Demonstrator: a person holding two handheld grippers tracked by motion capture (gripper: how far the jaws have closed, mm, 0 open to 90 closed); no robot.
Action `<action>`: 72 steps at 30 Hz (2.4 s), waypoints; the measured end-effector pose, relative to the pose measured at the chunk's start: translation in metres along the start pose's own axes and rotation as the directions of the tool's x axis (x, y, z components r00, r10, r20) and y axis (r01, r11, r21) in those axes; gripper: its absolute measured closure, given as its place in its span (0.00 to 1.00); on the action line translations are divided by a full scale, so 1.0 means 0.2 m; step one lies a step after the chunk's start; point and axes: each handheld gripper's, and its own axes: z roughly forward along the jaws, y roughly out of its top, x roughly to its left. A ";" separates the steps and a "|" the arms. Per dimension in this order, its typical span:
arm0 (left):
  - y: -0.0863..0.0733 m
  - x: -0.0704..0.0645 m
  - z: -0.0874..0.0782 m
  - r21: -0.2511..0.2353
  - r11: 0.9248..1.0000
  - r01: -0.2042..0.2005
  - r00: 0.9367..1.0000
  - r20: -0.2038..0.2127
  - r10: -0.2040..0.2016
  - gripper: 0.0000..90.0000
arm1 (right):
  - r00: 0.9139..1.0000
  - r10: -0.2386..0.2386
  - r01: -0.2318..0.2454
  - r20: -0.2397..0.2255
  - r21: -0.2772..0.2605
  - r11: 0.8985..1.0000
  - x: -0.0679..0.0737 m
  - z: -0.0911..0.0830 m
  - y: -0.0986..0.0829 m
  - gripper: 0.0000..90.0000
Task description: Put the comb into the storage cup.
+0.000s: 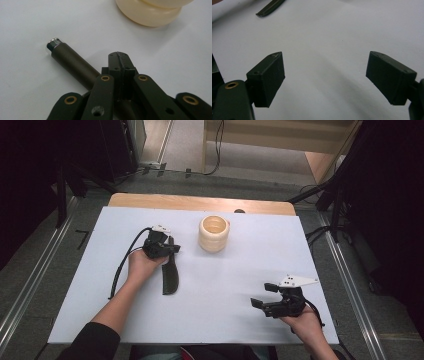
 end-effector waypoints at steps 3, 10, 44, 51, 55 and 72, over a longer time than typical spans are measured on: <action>0.00 0.01 0.00 0.005 1.000 0.009 1.000 -0.002 -0.009 1.00 | 1.000 0.000 0.000 -0.002 -0.001 1.000 0.00 0.00 0.00 0.15; -0.03 0.07 -0.03 0.026 0.999 0.034 0.999 -0.024 -0.034 1.00 | 1.000 -0.006 0.006 -0.001 -0.002 1.000 0.00 0.00 0.00 0.15; -0.25 0.27 -0.31 0.033 0.990 0.140 0.989 -0.052 -0.138 1.00 | 1.000 -0.002 0.002 -0.010 -0.001 1.000 0.00 0.00 0.00 0.15; -0.31 0.25 -0.39 0.059 0.989 0.134 0.990 -0.053 -0.131 1.00 | 1.000 0.000 0.000 -0.009 -0.003 1.000 0.00 0.00 0.00 0.15; -0.33 0.24 -0.41 0.069 0.989 0.130 0.991 -0.052 -0.127 1.00 | 1.000 -0.001 0.001 -0.009 -0.004 1.000 0.00 0.00 0.00 0.15; -0.51 0.19 -0.58 0.079 0.982 0.170 0.985 -0.035 -0.168 1.00 | 1.000 -0.014 0.014 -0.028 -0.002 1.000 0.01 0.03 0.02 0.15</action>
